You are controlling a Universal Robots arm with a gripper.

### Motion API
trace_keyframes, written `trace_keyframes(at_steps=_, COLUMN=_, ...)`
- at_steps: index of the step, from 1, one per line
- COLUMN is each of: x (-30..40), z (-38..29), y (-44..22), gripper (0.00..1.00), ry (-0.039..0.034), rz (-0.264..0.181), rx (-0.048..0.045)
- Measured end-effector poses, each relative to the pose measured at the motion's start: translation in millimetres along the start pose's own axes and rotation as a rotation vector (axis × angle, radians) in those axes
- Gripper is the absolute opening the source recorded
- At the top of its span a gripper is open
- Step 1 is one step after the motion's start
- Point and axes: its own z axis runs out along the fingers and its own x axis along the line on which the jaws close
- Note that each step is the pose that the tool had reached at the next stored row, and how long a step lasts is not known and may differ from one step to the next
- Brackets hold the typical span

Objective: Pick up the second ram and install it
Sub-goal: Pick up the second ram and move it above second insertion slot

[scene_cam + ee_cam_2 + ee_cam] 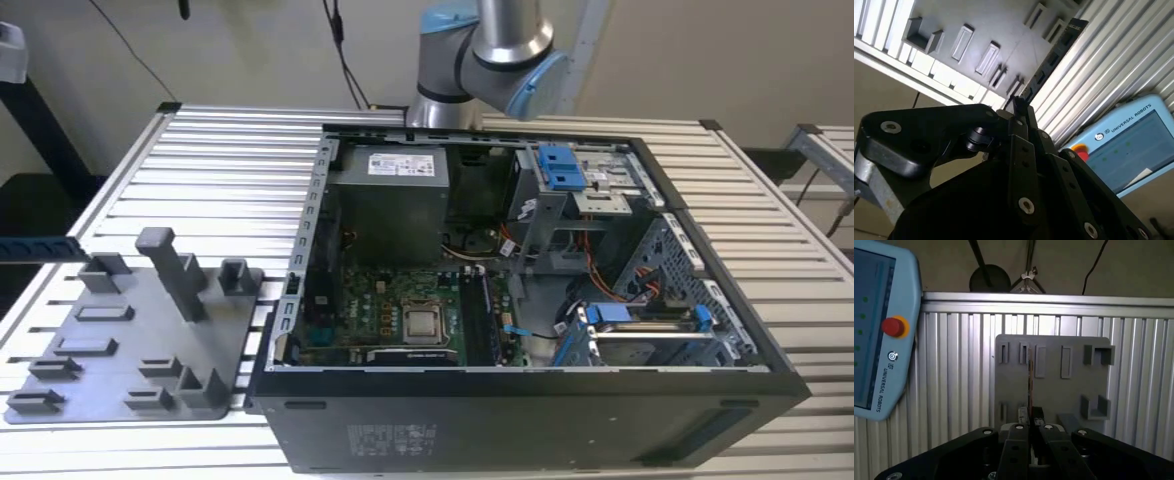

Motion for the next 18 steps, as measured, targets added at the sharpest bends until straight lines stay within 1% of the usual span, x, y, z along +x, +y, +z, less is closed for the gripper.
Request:
trace_keyframes(at_steps=5, x=0.1, z=-13.3, y=0.5, gripper=0.14, ry=0.0000, rz=0.000, rx=0.0000)
trace_keyframes(at_steps=8, x=0.1, z=-16.5, y=0.9, gripper=0.14, ry=-0.0002, rz=0.000, rx=0.0004)
trace_keyframes(at_steps=10, x=0.1, z=-19.9, y=1.0, gripper=0.14, ry=0.0001, rz=0.000, rx=0.0003)
trace_keyframes(at_steps=16, x=0.1, z=-20.3, y=1.2, gripper=0.14, ry=-0.0002, rz=0.000, rx=0.0008)
trace_keyframes(at_steps=18, x=0.1, z=-20.5, y=0.3, gripper=0.14, ry=-0.0001, rz=0.000, rx=0.0007)
